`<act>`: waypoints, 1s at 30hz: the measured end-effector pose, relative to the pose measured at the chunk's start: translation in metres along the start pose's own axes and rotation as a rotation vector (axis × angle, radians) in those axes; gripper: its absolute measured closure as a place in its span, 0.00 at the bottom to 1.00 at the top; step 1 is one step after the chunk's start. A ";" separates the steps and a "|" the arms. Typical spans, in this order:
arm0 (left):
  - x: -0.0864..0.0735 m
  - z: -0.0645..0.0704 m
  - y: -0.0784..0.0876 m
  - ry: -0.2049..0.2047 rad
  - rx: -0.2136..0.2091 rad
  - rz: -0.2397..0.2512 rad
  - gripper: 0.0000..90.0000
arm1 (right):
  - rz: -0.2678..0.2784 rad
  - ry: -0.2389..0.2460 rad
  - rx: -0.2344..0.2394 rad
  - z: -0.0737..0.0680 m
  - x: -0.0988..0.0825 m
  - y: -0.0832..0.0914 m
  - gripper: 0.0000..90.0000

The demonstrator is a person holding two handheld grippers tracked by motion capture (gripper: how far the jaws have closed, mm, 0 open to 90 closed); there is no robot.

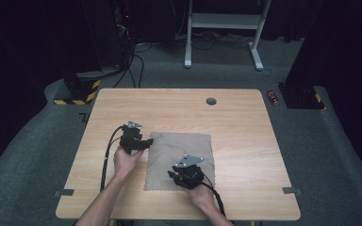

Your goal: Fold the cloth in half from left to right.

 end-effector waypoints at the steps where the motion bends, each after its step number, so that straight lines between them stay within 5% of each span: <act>1: 0.001 -0.001 -0.003 -0.008 0.012 -0.013 0.47 | -0.004 0.008 0.008 -0.005 0.000 -0.002 0.78; 3: 0.004 -0.003 -0.006 -0.009 0.017 0.000 0.48 | -0.016 0.060 0.039 -0.025 0.001 -0.010 0.78; 9: 0.002 -0.016 -0.016 0.048 0.037 0.001 0.49 | -0.015 0.081 0.089 -0.054 0.005 -0.019 0.77; 19: 0.005 -0.024 -0.023 0.080 0.045 0.045 0.51 | -0.028 0.146 0.115 -0.082 0.005 -0.031 0.68; 24: 0.007 -0.026 -0.029 0.066 0.070 0.034 0.52 | -0.024 0.182 0.089 -0.085 0.006 -0.032 0.70; 27: 0.012 -0.021 -0.036 0.001 0.100 -0.029 0.53 | -0.027 0.205 0.058 -0.087 0.005 -0.032 0.73; 30: 0.012 -0.017 -0.039 -0.025 0.122 -0.021 0.58 | -0.025 0.209 0.054 -0.088 0.005 -0.031 0.75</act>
Point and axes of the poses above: each handheld gripper's, and its own axes: y roughly backward along the jaws, x roughly out of its top, z roughly to its right, the point moved 9 cm from there along -y, roughly forward along the jaws, and after that the axes turned 9 degrees about -x, right-handed, at the moved point
